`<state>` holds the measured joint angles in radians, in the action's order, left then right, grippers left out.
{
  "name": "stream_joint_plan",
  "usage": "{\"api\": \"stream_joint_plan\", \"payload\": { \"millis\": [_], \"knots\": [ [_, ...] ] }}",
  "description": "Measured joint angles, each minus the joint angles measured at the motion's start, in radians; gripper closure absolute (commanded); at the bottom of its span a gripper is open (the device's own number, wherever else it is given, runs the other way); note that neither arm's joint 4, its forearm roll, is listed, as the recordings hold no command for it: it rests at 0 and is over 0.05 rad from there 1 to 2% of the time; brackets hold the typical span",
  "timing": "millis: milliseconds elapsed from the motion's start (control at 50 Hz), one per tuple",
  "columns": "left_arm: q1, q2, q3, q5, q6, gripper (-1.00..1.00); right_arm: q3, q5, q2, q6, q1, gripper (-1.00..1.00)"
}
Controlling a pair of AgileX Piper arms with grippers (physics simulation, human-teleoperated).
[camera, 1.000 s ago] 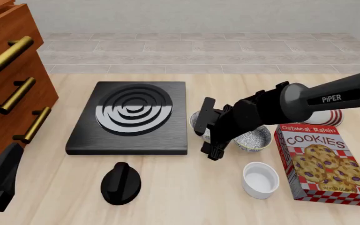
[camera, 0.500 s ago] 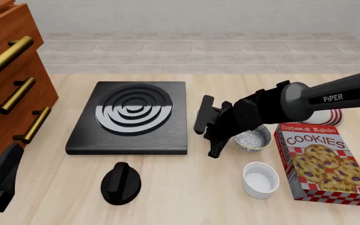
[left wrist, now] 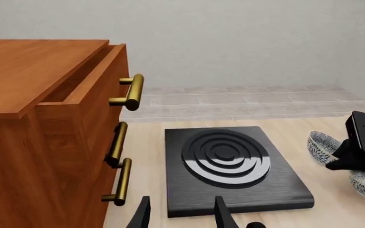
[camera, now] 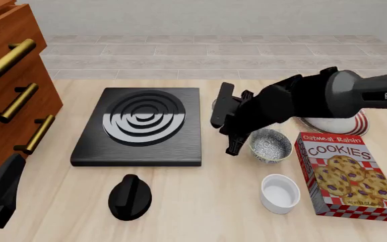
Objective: Pick the akita bowl from table center and place it on the plate.
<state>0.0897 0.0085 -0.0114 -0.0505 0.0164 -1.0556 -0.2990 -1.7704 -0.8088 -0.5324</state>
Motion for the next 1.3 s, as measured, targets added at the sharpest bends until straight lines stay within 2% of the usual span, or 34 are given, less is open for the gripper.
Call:
{"api": "stream_joint_plan", "payload": {
  "millis": [320, 700, 1060, 1300],
  "knots": [
    [0.002, -0.001, -0.002, -0.002, 0.002, -1.0, -0.052, -0.097, 0.083, 0.03, 0.005, 1.0],
    [0.007, -0.003, -0.004, -0.004, 0.002, -1.0, -0.111, -0.186, 0.154, 0.125, 0.056, 1.0],
    [0.012, -0.005, -0.008, -0.009, 0.003, -1.0, -0.155, -0.273, 0.191, 0.194, 0.165, 1.0],
    [0.012, -0.005, -0.003, -0.008, 0.004, -1.0, -0.156, -0.284, 0.199, 0.234, 0.254, 1.0]
  ]
}}
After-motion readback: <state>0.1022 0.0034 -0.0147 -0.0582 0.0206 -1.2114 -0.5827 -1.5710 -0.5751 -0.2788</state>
